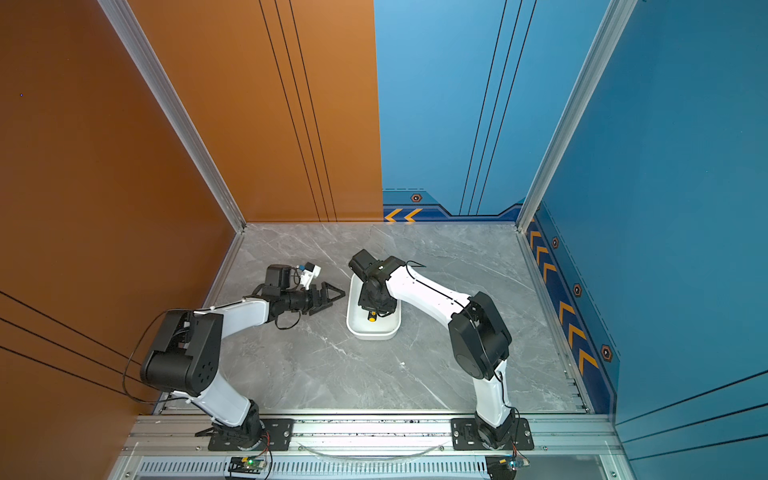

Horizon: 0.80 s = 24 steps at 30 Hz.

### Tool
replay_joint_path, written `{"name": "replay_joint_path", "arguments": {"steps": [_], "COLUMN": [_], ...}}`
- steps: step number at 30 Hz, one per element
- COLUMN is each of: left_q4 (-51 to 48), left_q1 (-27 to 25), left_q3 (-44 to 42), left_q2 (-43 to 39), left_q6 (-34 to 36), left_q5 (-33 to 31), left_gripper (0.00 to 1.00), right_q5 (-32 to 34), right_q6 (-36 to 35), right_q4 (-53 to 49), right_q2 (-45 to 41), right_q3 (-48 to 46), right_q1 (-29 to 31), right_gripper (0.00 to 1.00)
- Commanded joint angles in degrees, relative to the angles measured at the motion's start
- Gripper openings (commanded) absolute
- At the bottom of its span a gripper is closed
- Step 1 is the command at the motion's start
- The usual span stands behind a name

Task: Put the screwdriver in the bin
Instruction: 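Lower the held screwdriver into the white bin with the right gripper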

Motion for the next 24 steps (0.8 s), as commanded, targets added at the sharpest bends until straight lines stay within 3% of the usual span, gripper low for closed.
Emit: {"name": "replay_joint_path", "arguments": {"steps": [1,24], "left_q4": [-1.0,-1.0], "left_q1": [0.0,0.4], "left_q3": [-0.1,-0.3], "left_q2": [-0.3,-0.3], "left_q6": [0.8,0.7], "left_q5": [0.1,0.4], "left_gripper": [0.98,0.98], "right_q5": [0.8,-2.0], "right_q6": [-2.0,-5.5], "right_q4": [-3.6,-8.7], "right_q2": [1.9,9.6], "right_q3": [2.4,7.7], "right_q1": [0.3,-0.1], "right_gripper": [0.0,0.0]}}
